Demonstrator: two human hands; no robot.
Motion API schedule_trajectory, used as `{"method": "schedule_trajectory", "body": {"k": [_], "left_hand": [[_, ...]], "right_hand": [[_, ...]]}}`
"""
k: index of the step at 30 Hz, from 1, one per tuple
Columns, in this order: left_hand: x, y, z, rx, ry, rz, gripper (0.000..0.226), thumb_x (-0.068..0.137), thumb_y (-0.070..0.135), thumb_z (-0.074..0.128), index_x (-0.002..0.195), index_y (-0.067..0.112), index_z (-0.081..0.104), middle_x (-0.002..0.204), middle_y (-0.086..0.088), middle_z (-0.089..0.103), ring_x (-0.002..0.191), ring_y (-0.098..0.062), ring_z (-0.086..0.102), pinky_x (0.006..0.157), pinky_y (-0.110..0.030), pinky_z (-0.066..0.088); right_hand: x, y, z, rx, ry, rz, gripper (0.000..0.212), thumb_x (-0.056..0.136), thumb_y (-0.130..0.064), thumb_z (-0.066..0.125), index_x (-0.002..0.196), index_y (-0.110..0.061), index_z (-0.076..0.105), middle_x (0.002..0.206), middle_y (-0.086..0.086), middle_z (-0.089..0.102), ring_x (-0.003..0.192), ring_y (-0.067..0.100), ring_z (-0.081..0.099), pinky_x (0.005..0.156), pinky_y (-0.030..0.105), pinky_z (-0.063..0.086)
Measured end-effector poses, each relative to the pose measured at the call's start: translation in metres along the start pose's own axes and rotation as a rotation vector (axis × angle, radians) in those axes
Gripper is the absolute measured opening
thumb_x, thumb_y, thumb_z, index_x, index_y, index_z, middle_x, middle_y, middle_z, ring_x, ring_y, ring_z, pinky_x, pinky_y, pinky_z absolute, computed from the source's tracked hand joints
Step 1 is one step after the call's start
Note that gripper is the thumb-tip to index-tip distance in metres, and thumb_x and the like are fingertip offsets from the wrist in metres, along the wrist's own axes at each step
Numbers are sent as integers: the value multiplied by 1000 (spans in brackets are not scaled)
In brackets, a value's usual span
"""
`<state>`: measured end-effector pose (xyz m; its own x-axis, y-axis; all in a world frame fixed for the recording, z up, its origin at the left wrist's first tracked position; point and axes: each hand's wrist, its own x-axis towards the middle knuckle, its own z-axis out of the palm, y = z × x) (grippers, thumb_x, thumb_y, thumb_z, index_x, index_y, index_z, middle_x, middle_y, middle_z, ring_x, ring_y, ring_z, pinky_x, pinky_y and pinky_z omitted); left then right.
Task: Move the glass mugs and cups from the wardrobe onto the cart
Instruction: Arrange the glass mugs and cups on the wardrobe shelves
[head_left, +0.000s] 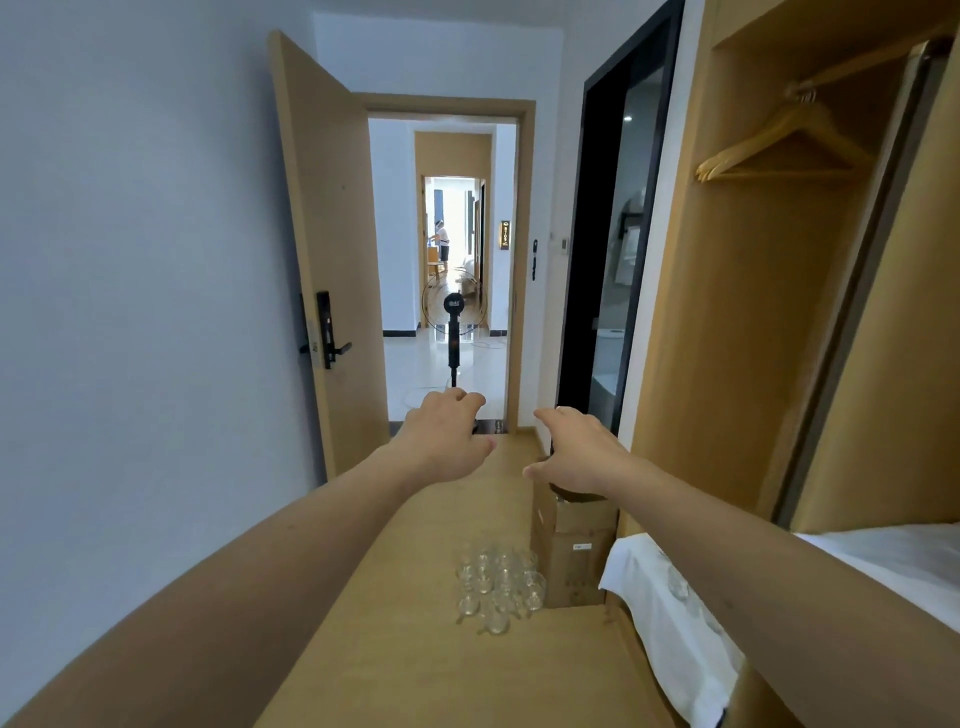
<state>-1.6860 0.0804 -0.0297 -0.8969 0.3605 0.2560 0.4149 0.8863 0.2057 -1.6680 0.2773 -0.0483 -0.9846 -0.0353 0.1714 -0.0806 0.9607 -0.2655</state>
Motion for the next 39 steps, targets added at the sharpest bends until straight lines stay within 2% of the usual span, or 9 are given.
{"method": "schedule_trajectory", "body": {"k": [8, 13, 16, 21, 24, 26, 30, 35, 39], "left_hand": [[105, -37, 14, 84, 31, -33, 65, 96, 47, 56, 153, 20, 36, 152, -4, 42, 140, -27, 36, 109, -47, 40], [197, -44, 15, 119, 47, -48, 62, 97, 45, 56, 150, 19, 40, 148, -4, 45, 137, -27, 39, 107, -47, 42], [248, -40, 26, 111, 52, -41, 63, 97, 45, 56, 151, 19, 39, 150, -4, 44, 138, -28, 39, 108, -48, 41], [309, -42, 65, 113, -28, -26, 65, 96, 45, 56, 152, 18, 38, 151, -5, 43, 138, -27, 38, 110, -47, 41], [346, -44, 83, 111, -51, -14, 63, 97, 45, 56, 151, 19, 39, 149, -4, 44, 137, -28, 38, 107, -47, 42], [371, -43, 95, 91, -59, 9, 63, 97, 45, 56, 151, 19, 39, 148, -5, 45, 136, -29, 38, 107, -47, 42], [420, -38, 126, 69, -81, 84, 63, 96, 48, 57, 150, 19, 40, 148, -5, 45, 136, -29, 39, 106, -48, 42], [487, -34, 164, 23, -102, 229, 66, 96, 47, 58, 152, 19, 37, 152, -6, 43, 138, -30, 39, 108, -48, 42], [541, -29, 193, -46, -145, 347, 65, 97, 44, 60, 152, 19, 38, 150, -6, 45, 134, -27, 45, 105, -41, 43]], "right_hand": [[129, 28, 13, 34, 34, -42, 87, 81, -48, 76, 153, -29, 31, 153, 3, 41, 139, 30, 40, 104, 47, 46], [215, 55, 6, 45, 52, -60, 91, 83, -50, 75, 156, -29, 26, 156, 2, 39, 142, 29, 37, 110, 47, 42], [258, 79, 5, 63, 49, -49, 89, 83, -48, 75, 156, -29, 27, 155, 2, 40, 141, 29, 38, 107, 46, 43], [307, 120, 19, 97, 27, -7, 85, 84, -45, 77, 154, -26, 33, 153, 3, 43, 138, 29, 43, 104, 43, 46], [330, 144, 28, 113, 18, 16, 80, 85, -41, 77, 151, -23, 37, 148, 5, 48, 132, 28, 49, 97, 39, 49], [345, 159, 32, 115, 14, 33, 76, 85, -40, 77, 149, -21, 39, 145, 7, 51, 131, 29, 50, 95, 37, 49], [372, 185, 39, 112, 0, 100, 82, 88, -41, 75, 155, -22, 32, 155, 5, 41, 141, 30, 39, 108, 45, 46], [406, 217, 50, 112, 26, 219, 84, 89, -39, 74, 157, -22, 28, 159, 5, 36, 145, 31, 36, 114, 48, 41], [431, 253, 59, 100, 13, 346, 87, 89, -42, 73, 158, -18, 26, 159, 8, 35, 145, 31, 34, 115, 46, 38]]}}
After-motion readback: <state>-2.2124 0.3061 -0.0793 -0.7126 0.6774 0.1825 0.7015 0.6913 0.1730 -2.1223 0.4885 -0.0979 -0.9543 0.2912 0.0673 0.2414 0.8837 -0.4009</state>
